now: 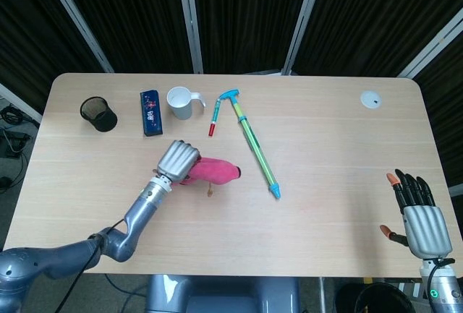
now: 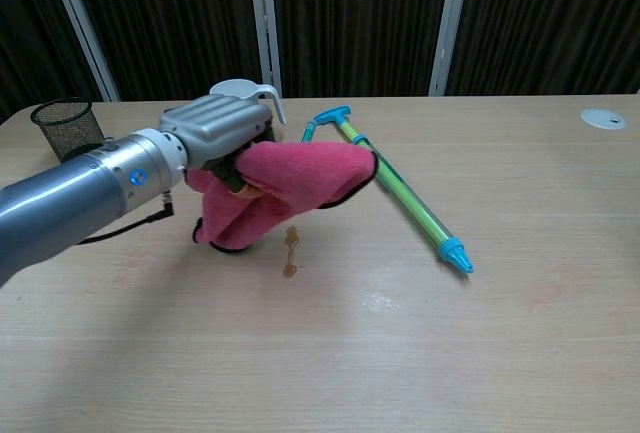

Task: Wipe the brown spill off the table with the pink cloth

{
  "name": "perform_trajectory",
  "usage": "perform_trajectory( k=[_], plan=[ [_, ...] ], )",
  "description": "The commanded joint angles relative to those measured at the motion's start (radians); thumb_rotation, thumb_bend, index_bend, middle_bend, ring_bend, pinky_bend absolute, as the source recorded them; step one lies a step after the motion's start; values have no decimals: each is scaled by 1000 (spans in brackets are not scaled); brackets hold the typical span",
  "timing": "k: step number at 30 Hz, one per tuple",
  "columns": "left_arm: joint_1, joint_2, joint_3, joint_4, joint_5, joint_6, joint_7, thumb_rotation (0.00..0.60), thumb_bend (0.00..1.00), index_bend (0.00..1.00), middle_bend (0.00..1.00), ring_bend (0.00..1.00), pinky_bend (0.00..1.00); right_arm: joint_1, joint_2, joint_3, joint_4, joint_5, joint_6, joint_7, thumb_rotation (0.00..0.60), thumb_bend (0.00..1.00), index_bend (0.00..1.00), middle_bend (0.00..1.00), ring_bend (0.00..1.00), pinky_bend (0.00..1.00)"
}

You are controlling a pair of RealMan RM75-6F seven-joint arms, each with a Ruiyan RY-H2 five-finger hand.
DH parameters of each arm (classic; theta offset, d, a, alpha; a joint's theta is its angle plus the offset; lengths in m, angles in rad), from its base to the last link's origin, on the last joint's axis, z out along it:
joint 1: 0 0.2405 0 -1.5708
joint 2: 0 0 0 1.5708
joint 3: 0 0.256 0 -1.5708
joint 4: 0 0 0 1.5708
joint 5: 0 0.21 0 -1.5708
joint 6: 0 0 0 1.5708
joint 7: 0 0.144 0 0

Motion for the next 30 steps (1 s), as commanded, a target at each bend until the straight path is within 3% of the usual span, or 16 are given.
perform_trajectory(
  k=[1, 13, 19, 30],
  plan=[
    [-48, -71, -16, -18, 8, -5, 29, 600, 349, 877, 644, 578, 561, 1, 1, 1, 1, 4, -3, 6, 600, 0, 0, 0, 0, 0],
    [-88, -237, 56, 70, 53, -29, 33, 600, 350, 878, 644, 577, 561, -8, 9, 1, 2, 13, 4, 26, 600, 0, 0, 0, 0, 0],
    [-78, -249, 76, 134, 57, -48, 23, 600, 350, 876, 642, 577, 561, -11, 13, 1, -2, 11, 10, 22, 600, 0, 0, 0, 0, 0],
    [-60, -225, 68, 275, 16, -97, 29, 600, 348, 864, 626, 571, 553, -11, 11, -2, -2, 2, 12, 12, 600, 0, 0, 0, 0, 0]
  ],
)
